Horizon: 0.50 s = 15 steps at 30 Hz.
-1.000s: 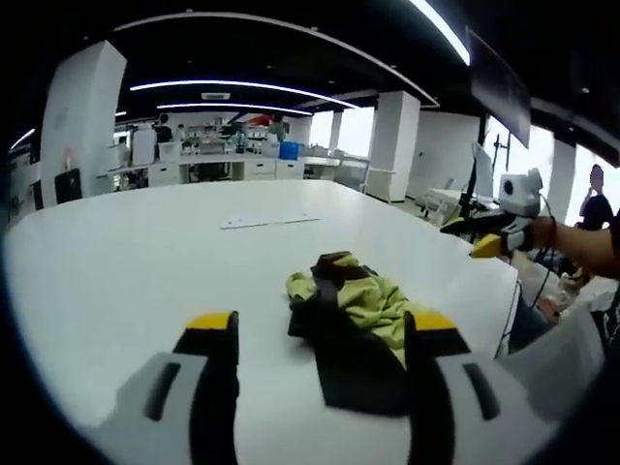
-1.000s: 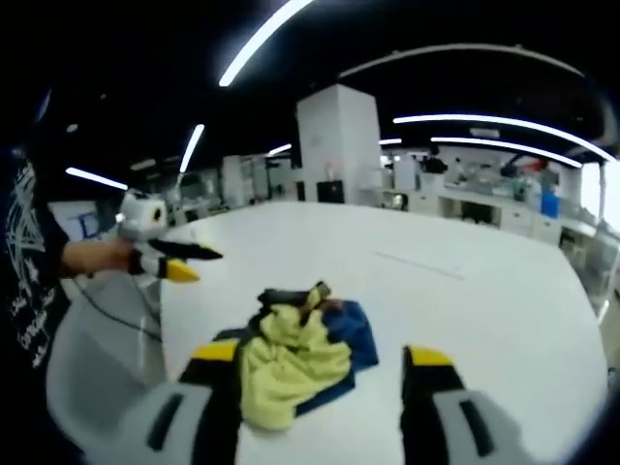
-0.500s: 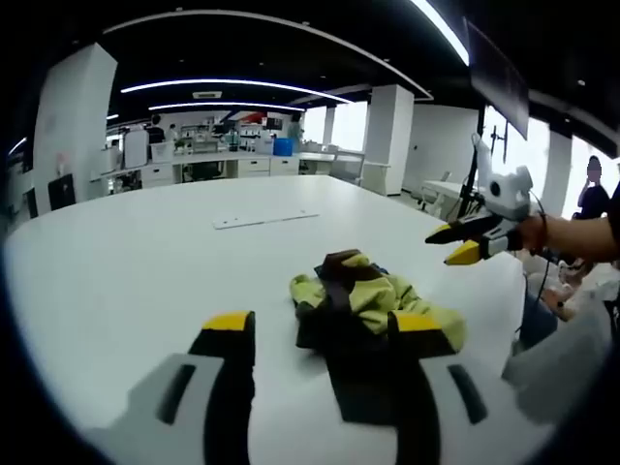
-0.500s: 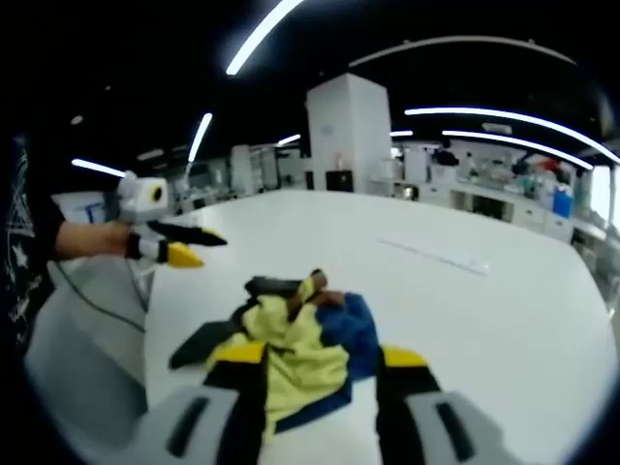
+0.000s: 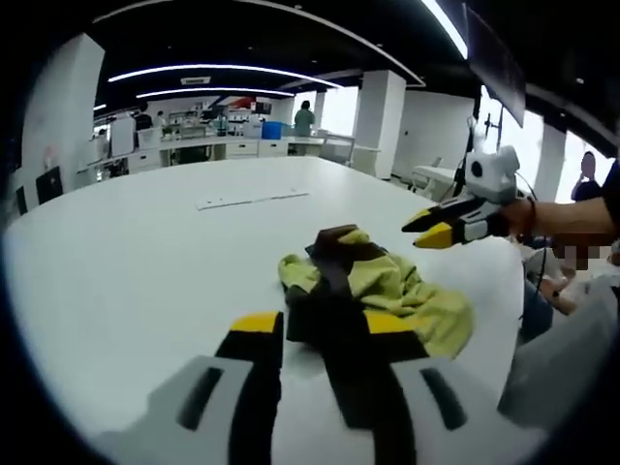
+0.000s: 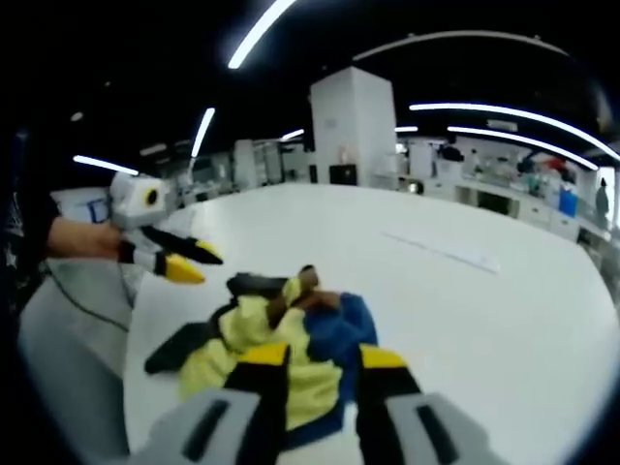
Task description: Fold the garment on the visible template until the final outline fits inside the template.
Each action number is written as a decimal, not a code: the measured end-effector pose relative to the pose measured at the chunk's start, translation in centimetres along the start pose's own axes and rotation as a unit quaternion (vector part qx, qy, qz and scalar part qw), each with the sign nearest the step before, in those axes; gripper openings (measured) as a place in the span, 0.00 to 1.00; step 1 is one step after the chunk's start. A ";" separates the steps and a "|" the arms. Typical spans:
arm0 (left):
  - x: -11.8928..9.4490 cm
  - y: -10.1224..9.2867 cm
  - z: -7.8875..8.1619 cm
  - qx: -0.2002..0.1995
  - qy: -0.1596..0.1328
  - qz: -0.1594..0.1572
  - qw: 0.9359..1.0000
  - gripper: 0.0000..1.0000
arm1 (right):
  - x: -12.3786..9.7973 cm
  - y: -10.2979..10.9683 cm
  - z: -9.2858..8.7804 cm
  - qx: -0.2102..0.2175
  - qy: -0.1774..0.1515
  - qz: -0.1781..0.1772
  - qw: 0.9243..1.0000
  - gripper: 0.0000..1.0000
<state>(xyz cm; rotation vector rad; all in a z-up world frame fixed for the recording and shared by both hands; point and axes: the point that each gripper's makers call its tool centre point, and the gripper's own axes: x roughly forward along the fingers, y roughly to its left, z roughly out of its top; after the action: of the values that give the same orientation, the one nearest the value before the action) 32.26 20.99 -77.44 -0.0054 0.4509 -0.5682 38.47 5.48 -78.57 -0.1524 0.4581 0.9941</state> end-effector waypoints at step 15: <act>2.7 -0.7 -1.0 0.005 0.028 -0.037 0.999 0.09 | 3.1 0.4 -1.1 -0.001 0.024 0.025 0.999 0.06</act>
<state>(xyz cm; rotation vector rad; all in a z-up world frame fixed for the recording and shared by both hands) 33.53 19.11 -79.34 0.0041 0.5034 -0.6457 39.22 7.79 -80.87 -0.1679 0.5066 1.0409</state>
